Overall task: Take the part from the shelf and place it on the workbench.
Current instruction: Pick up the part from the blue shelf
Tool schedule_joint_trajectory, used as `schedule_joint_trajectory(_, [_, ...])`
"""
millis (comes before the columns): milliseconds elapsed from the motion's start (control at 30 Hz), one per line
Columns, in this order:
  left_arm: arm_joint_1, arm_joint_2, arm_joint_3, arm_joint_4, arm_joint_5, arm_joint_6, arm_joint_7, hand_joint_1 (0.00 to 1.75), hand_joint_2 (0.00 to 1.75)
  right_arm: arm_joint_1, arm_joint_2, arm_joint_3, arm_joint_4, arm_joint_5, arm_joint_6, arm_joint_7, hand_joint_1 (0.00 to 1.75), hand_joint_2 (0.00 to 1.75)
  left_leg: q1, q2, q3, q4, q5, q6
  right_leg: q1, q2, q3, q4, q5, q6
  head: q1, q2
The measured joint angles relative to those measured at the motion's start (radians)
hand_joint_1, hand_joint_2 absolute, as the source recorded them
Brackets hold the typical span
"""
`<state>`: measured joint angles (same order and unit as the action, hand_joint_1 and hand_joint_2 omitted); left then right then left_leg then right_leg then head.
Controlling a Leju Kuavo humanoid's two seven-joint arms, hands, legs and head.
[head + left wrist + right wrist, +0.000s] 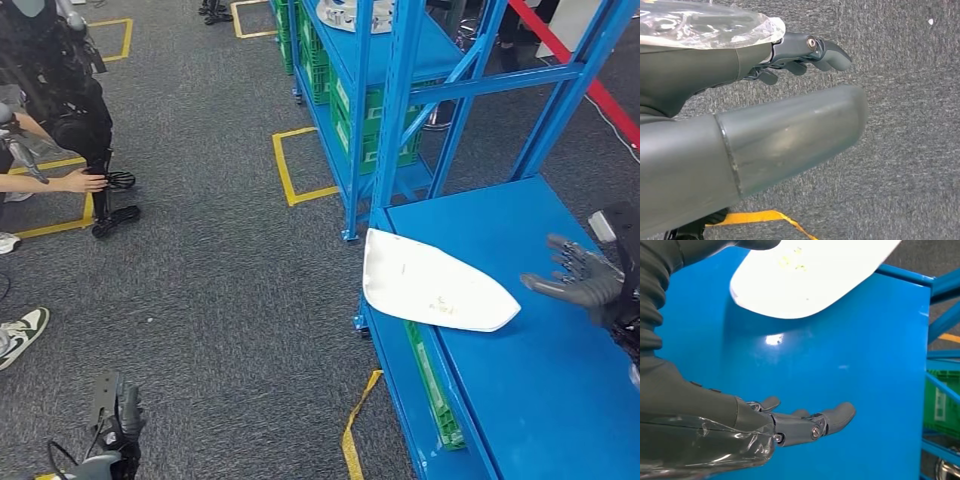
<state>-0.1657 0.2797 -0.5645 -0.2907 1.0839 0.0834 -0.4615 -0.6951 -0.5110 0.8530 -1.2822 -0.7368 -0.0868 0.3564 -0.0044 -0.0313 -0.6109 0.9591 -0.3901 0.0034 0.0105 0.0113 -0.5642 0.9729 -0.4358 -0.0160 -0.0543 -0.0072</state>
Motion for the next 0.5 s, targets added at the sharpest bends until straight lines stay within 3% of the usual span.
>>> schedule_joint_trajectory(300, [-0.027,-0.014,0.000,0.000,-0.006,0.004,0.013,0.00,0.00,-0.028,0.134,0.047,0.265,0.063,0.090,-0.047,0.00,1.75,0.000,-0.001,0.000,0.000,0.000,0.000,0.000,-0.002,0.000,0.000,0.000,0.000,0.000,0.000])
schedule_joint_trajectory(500, [-0.030,-0.017,-0.001,0.000,0.004,0.004,0.017,0.00,0.00,-0.038,0.184,0.063,0.358,0.077,0.100,-0.057,0.00,1.75,0.000,-0.001,0.001,0.000,0.000,0.000,0.000,-0.001,0.001,0.000,0.000,0.000,0.000,0.000])
